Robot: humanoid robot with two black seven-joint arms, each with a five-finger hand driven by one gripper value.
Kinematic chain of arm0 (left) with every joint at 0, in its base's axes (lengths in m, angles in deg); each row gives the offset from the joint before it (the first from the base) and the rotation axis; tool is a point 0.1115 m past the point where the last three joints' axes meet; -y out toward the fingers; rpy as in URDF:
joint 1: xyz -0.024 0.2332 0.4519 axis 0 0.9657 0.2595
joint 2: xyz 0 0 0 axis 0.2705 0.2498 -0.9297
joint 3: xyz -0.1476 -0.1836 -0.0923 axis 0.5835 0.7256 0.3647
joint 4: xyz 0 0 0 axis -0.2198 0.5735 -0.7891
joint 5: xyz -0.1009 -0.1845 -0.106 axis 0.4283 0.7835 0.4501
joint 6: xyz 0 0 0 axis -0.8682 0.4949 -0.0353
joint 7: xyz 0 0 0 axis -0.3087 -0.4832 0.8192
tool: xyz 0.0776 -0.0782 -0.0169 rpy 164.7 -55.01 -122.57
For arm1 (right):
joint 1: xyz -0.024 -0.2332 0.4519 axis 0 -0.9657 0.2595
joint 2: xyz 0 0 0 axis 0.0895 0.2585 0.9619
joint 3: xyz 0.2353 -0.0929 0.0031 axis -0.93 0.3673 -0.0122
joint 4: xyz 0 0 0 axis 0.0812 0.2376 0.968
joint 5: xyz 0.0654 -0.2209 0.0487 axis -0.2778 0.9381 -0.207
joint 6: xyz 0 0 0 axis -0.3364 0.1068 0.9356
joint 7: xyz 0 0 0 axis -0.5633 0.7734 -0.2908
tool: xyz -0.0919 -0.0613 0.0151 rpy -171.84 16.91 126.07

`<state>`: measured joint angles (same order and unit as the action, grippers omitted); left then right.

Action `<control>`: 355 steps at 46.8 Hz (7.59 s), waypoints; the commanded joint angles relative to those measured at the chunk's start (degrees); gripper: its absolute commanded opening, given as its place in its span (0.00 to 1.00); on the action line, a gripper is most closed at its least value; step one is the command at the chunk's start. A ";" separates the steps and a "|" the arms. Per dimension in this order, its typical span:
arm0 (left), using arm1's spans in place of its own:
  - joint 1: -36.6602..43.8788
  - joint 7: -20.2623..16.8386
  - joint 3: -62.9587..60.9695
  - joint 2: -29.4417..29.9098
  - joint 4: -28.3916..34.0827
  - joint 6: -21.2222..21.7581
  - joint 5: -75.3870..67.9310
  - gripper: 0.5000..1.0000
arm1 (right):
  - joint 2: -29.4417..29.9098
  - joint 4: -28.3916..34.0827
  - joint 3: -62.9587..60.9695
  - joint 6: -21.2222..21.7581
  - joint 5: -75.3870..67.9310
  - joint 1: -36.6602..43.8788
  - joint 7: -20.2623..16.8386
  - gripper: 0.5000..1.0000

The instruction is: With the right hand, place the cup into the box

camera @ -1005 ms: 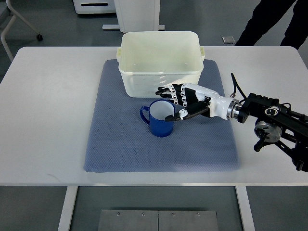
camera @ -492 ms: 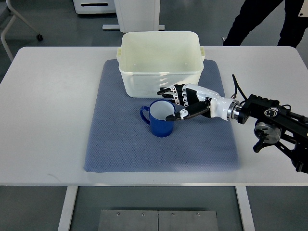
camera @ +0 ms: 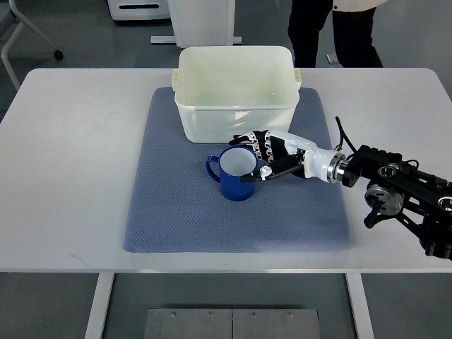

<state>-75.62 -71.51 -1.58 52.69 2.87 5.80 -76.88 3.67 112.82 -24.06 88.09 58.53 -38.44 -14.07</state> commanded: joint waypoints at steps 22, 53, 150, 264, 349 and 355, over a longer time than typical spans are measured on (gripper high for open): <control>0.00 -0.01 -0.01 0.00 0.00 0.00 0.00 1.00 | 1.48 -1.10 1.49 -1.24 1.00 -0.98 0.00 0.97; 0.00 -0.02 -0.01 0.00 0.00 0.00 0.00 1.00 | 1.83 -1.63 1.31 -1.33 1.00 -1.24 0.09 0.00; 0.00 -0.02 -0.01 0.00 0.00 0.00 0.00 1.00 | -7.13 4.25 -3.96 -0.01 -0.31 3.76 0.35 0.00; 0.00 -0.02 -0.01 0.00 0.00 0.00 0.00 1.00 | 12.99 -23.60 7.03 -14.25 -7.43 21.70 -2.28 0.97; 0.00 -0.01 -0.01 0.00 0.00 0.00 0.00 1.00 | -5.38 -18.86 -14.51 -13.98 -20.97 3.77 -1.84 1.00; 0.00 -0.02 -0.01 0.00 0.00 0.00 0.00 1.00 | -5.38 -18.86 -14.42 -13.98 -20.97 2.45 -1.84 1.00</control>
<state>-75.62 -71.50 -1.58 52.69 2.87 5.80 -76.88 -1.70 93.95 -38.54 74.11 37.55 -35.50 -15.91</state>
